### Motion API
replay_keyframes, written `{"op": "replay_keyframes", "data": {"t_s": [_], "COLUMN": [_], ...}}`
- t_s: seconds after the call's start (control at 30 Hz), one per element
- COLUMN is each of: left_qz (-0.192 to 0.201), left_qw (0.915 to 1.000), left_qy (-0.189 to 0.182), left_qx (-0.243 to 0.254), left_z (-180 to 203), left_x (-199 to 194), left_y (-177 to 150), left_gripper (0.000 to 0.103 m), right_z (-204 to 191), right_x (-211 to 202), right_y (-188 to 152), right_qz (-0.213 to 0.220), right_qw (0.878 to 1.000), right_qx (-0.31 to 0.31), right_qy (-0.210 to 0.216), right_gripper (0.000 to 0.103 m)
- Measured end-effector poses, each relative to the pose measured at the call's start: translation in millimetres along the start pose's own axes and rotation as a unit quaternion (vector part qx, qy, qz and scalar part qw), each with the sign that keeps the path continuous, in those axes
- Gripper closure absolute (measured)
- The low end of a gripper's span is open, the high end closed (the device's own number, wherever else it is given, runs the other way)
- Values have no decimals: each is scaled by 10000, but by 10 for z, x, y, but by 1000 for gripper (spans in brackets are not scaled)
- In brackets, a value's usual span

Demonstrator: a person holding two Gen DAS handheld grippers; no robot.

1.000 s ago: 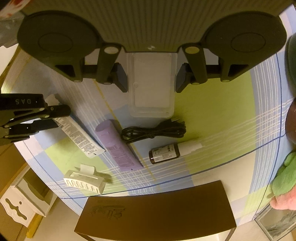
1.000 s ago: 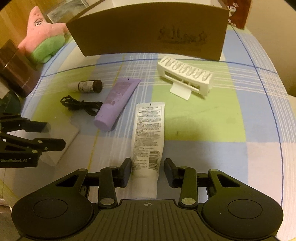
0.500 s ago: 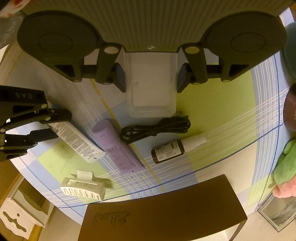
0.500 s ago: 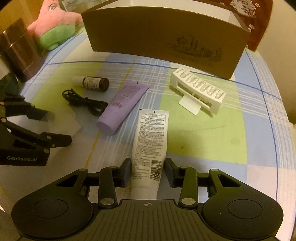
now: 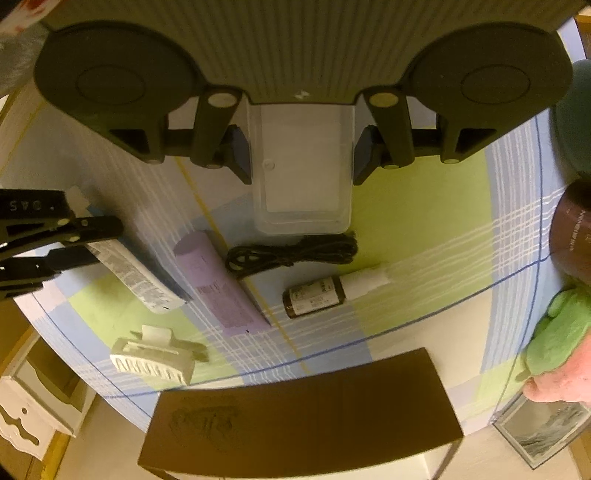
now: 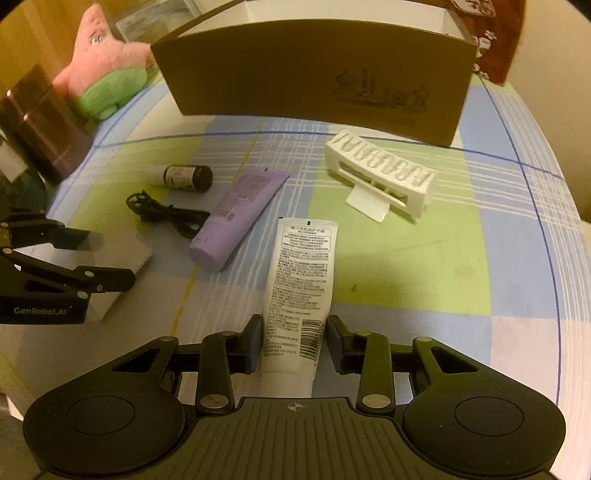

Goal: Organize rigid objects
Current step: 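Lift and carry the clear tray and white tube over the brown box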

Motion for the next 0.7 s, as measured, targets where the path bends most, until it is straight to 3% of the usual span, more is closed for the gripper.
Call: {"op": "replay_keyframes", "data": {"t_s": [0.7], "left_qz": [711], "left_qw": [9969], "left_qy": [18], "left_qx": [-344], "left_z": [-149], "left_x": [-551], "left_y": [515], "left_gripper": [49], "right_z": [-58], "right_x": [-621], "right_y": [448], "right_qz": [794], "right_qw": [9954], "right_qx": [-111], "right_qy": [519], "right_gripper": [66]}}
Point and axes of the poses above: each gripper's, at about its wrist camera, not at the fingertips, and x roughly the way its jaws point, z to its right, y to its top, the point moved 8 cm from there along x, roughly the way its jaws point, and after that the axes turned 8 degrees about -z, right-handed, at the moved point
